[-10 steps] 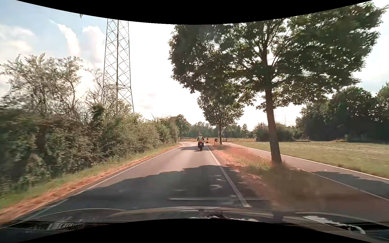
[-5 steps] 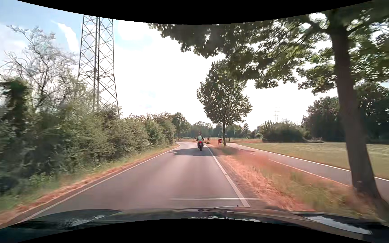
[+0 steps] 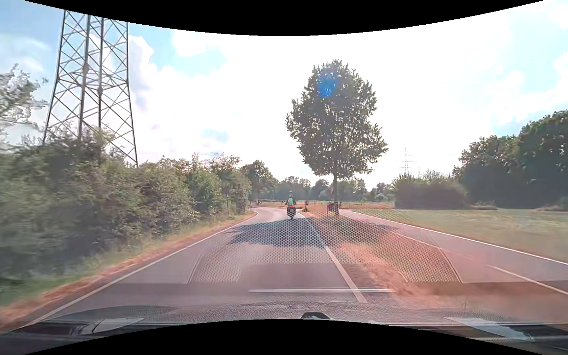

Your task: Follow the waypoints while adhering to traffic rules and regulations

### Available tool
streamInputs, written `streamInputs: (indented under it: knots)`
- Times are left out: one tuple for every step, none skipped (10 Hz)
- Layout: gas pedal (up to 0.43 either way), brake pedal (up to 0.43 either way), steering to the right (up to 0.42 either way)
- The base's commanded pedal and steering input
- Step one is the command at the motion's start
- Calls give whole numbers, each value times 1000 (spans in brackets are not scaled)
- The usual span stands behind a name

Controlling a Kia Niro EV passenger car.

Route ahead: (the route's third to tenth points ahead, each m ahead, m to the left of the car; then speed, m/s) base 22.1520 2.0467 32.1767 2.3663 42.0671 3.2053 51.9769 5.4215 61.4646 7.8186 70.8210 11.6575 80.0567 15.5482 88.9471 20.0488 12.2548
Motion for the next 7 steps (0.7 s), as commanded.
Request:
streamInputs:
  knots:
    - [130,0,-2]
    - [130,0,-2]
    - [138,0,-2]
    - [138,0,-2]
    - [138,0,-2]
    - [138,0,-2]
    - [138,0,-4]
